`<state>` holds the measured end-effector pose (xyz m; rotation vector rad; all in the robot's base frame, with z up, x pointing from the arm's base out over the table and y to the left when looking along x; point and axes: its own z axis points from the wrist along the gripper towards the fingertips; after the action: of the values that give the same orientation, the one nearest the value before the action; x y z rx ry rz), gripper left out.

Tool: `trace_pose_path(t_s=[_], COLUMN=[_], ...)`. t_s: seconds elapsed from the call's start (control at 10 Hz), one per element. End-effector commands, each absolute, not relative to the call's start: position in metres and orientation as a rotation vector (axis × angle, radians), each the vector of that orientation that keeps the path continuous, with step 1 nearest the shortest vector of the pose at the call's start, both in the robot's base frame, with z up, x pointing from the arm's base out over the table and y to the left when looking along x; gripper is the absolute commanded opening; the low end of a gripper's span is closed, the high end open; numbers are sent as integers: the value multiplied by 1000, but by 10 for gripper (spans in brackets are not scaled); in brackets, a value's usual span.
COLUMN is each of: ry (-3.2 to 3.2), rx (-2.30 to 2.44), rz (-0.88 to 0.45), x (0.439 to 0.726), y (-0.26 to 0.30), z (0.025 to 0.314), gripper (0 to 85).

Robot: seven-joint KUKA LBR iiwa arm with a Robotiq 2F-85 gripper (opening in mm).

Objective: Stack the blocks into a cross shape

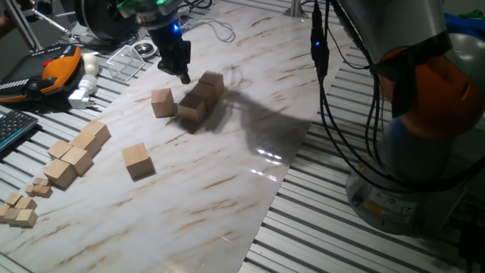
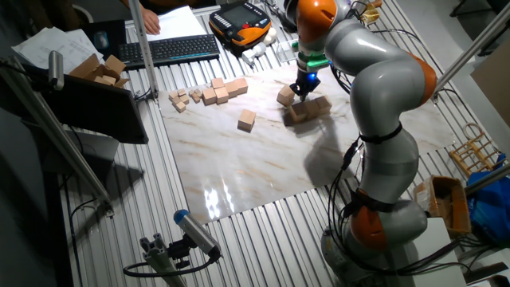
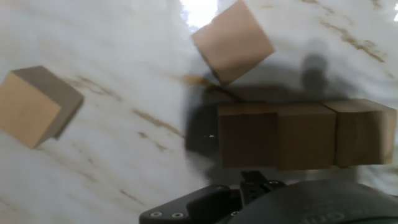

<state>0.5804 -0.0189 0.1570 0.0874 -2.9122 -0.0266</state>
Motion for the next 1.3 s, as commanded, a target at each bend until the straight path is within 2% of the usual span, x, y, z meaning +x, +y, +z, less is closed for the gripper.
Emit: trace_pose_path(t_s=[0.0, 0.2, 0.6, 1.0, 1.2], ry=[-2912, -2904, -2883, -2928, -2956], rx=[106, 164, 157, 132, 119], rz=[-33, -95, -95, -58, -105], x=[580, 580, 585, 628, 641], y=[-19, -19, -14, 22, 23], z=[157, 157, 156, 124, 98], gripper=[0, 0, 0, 0, 0])
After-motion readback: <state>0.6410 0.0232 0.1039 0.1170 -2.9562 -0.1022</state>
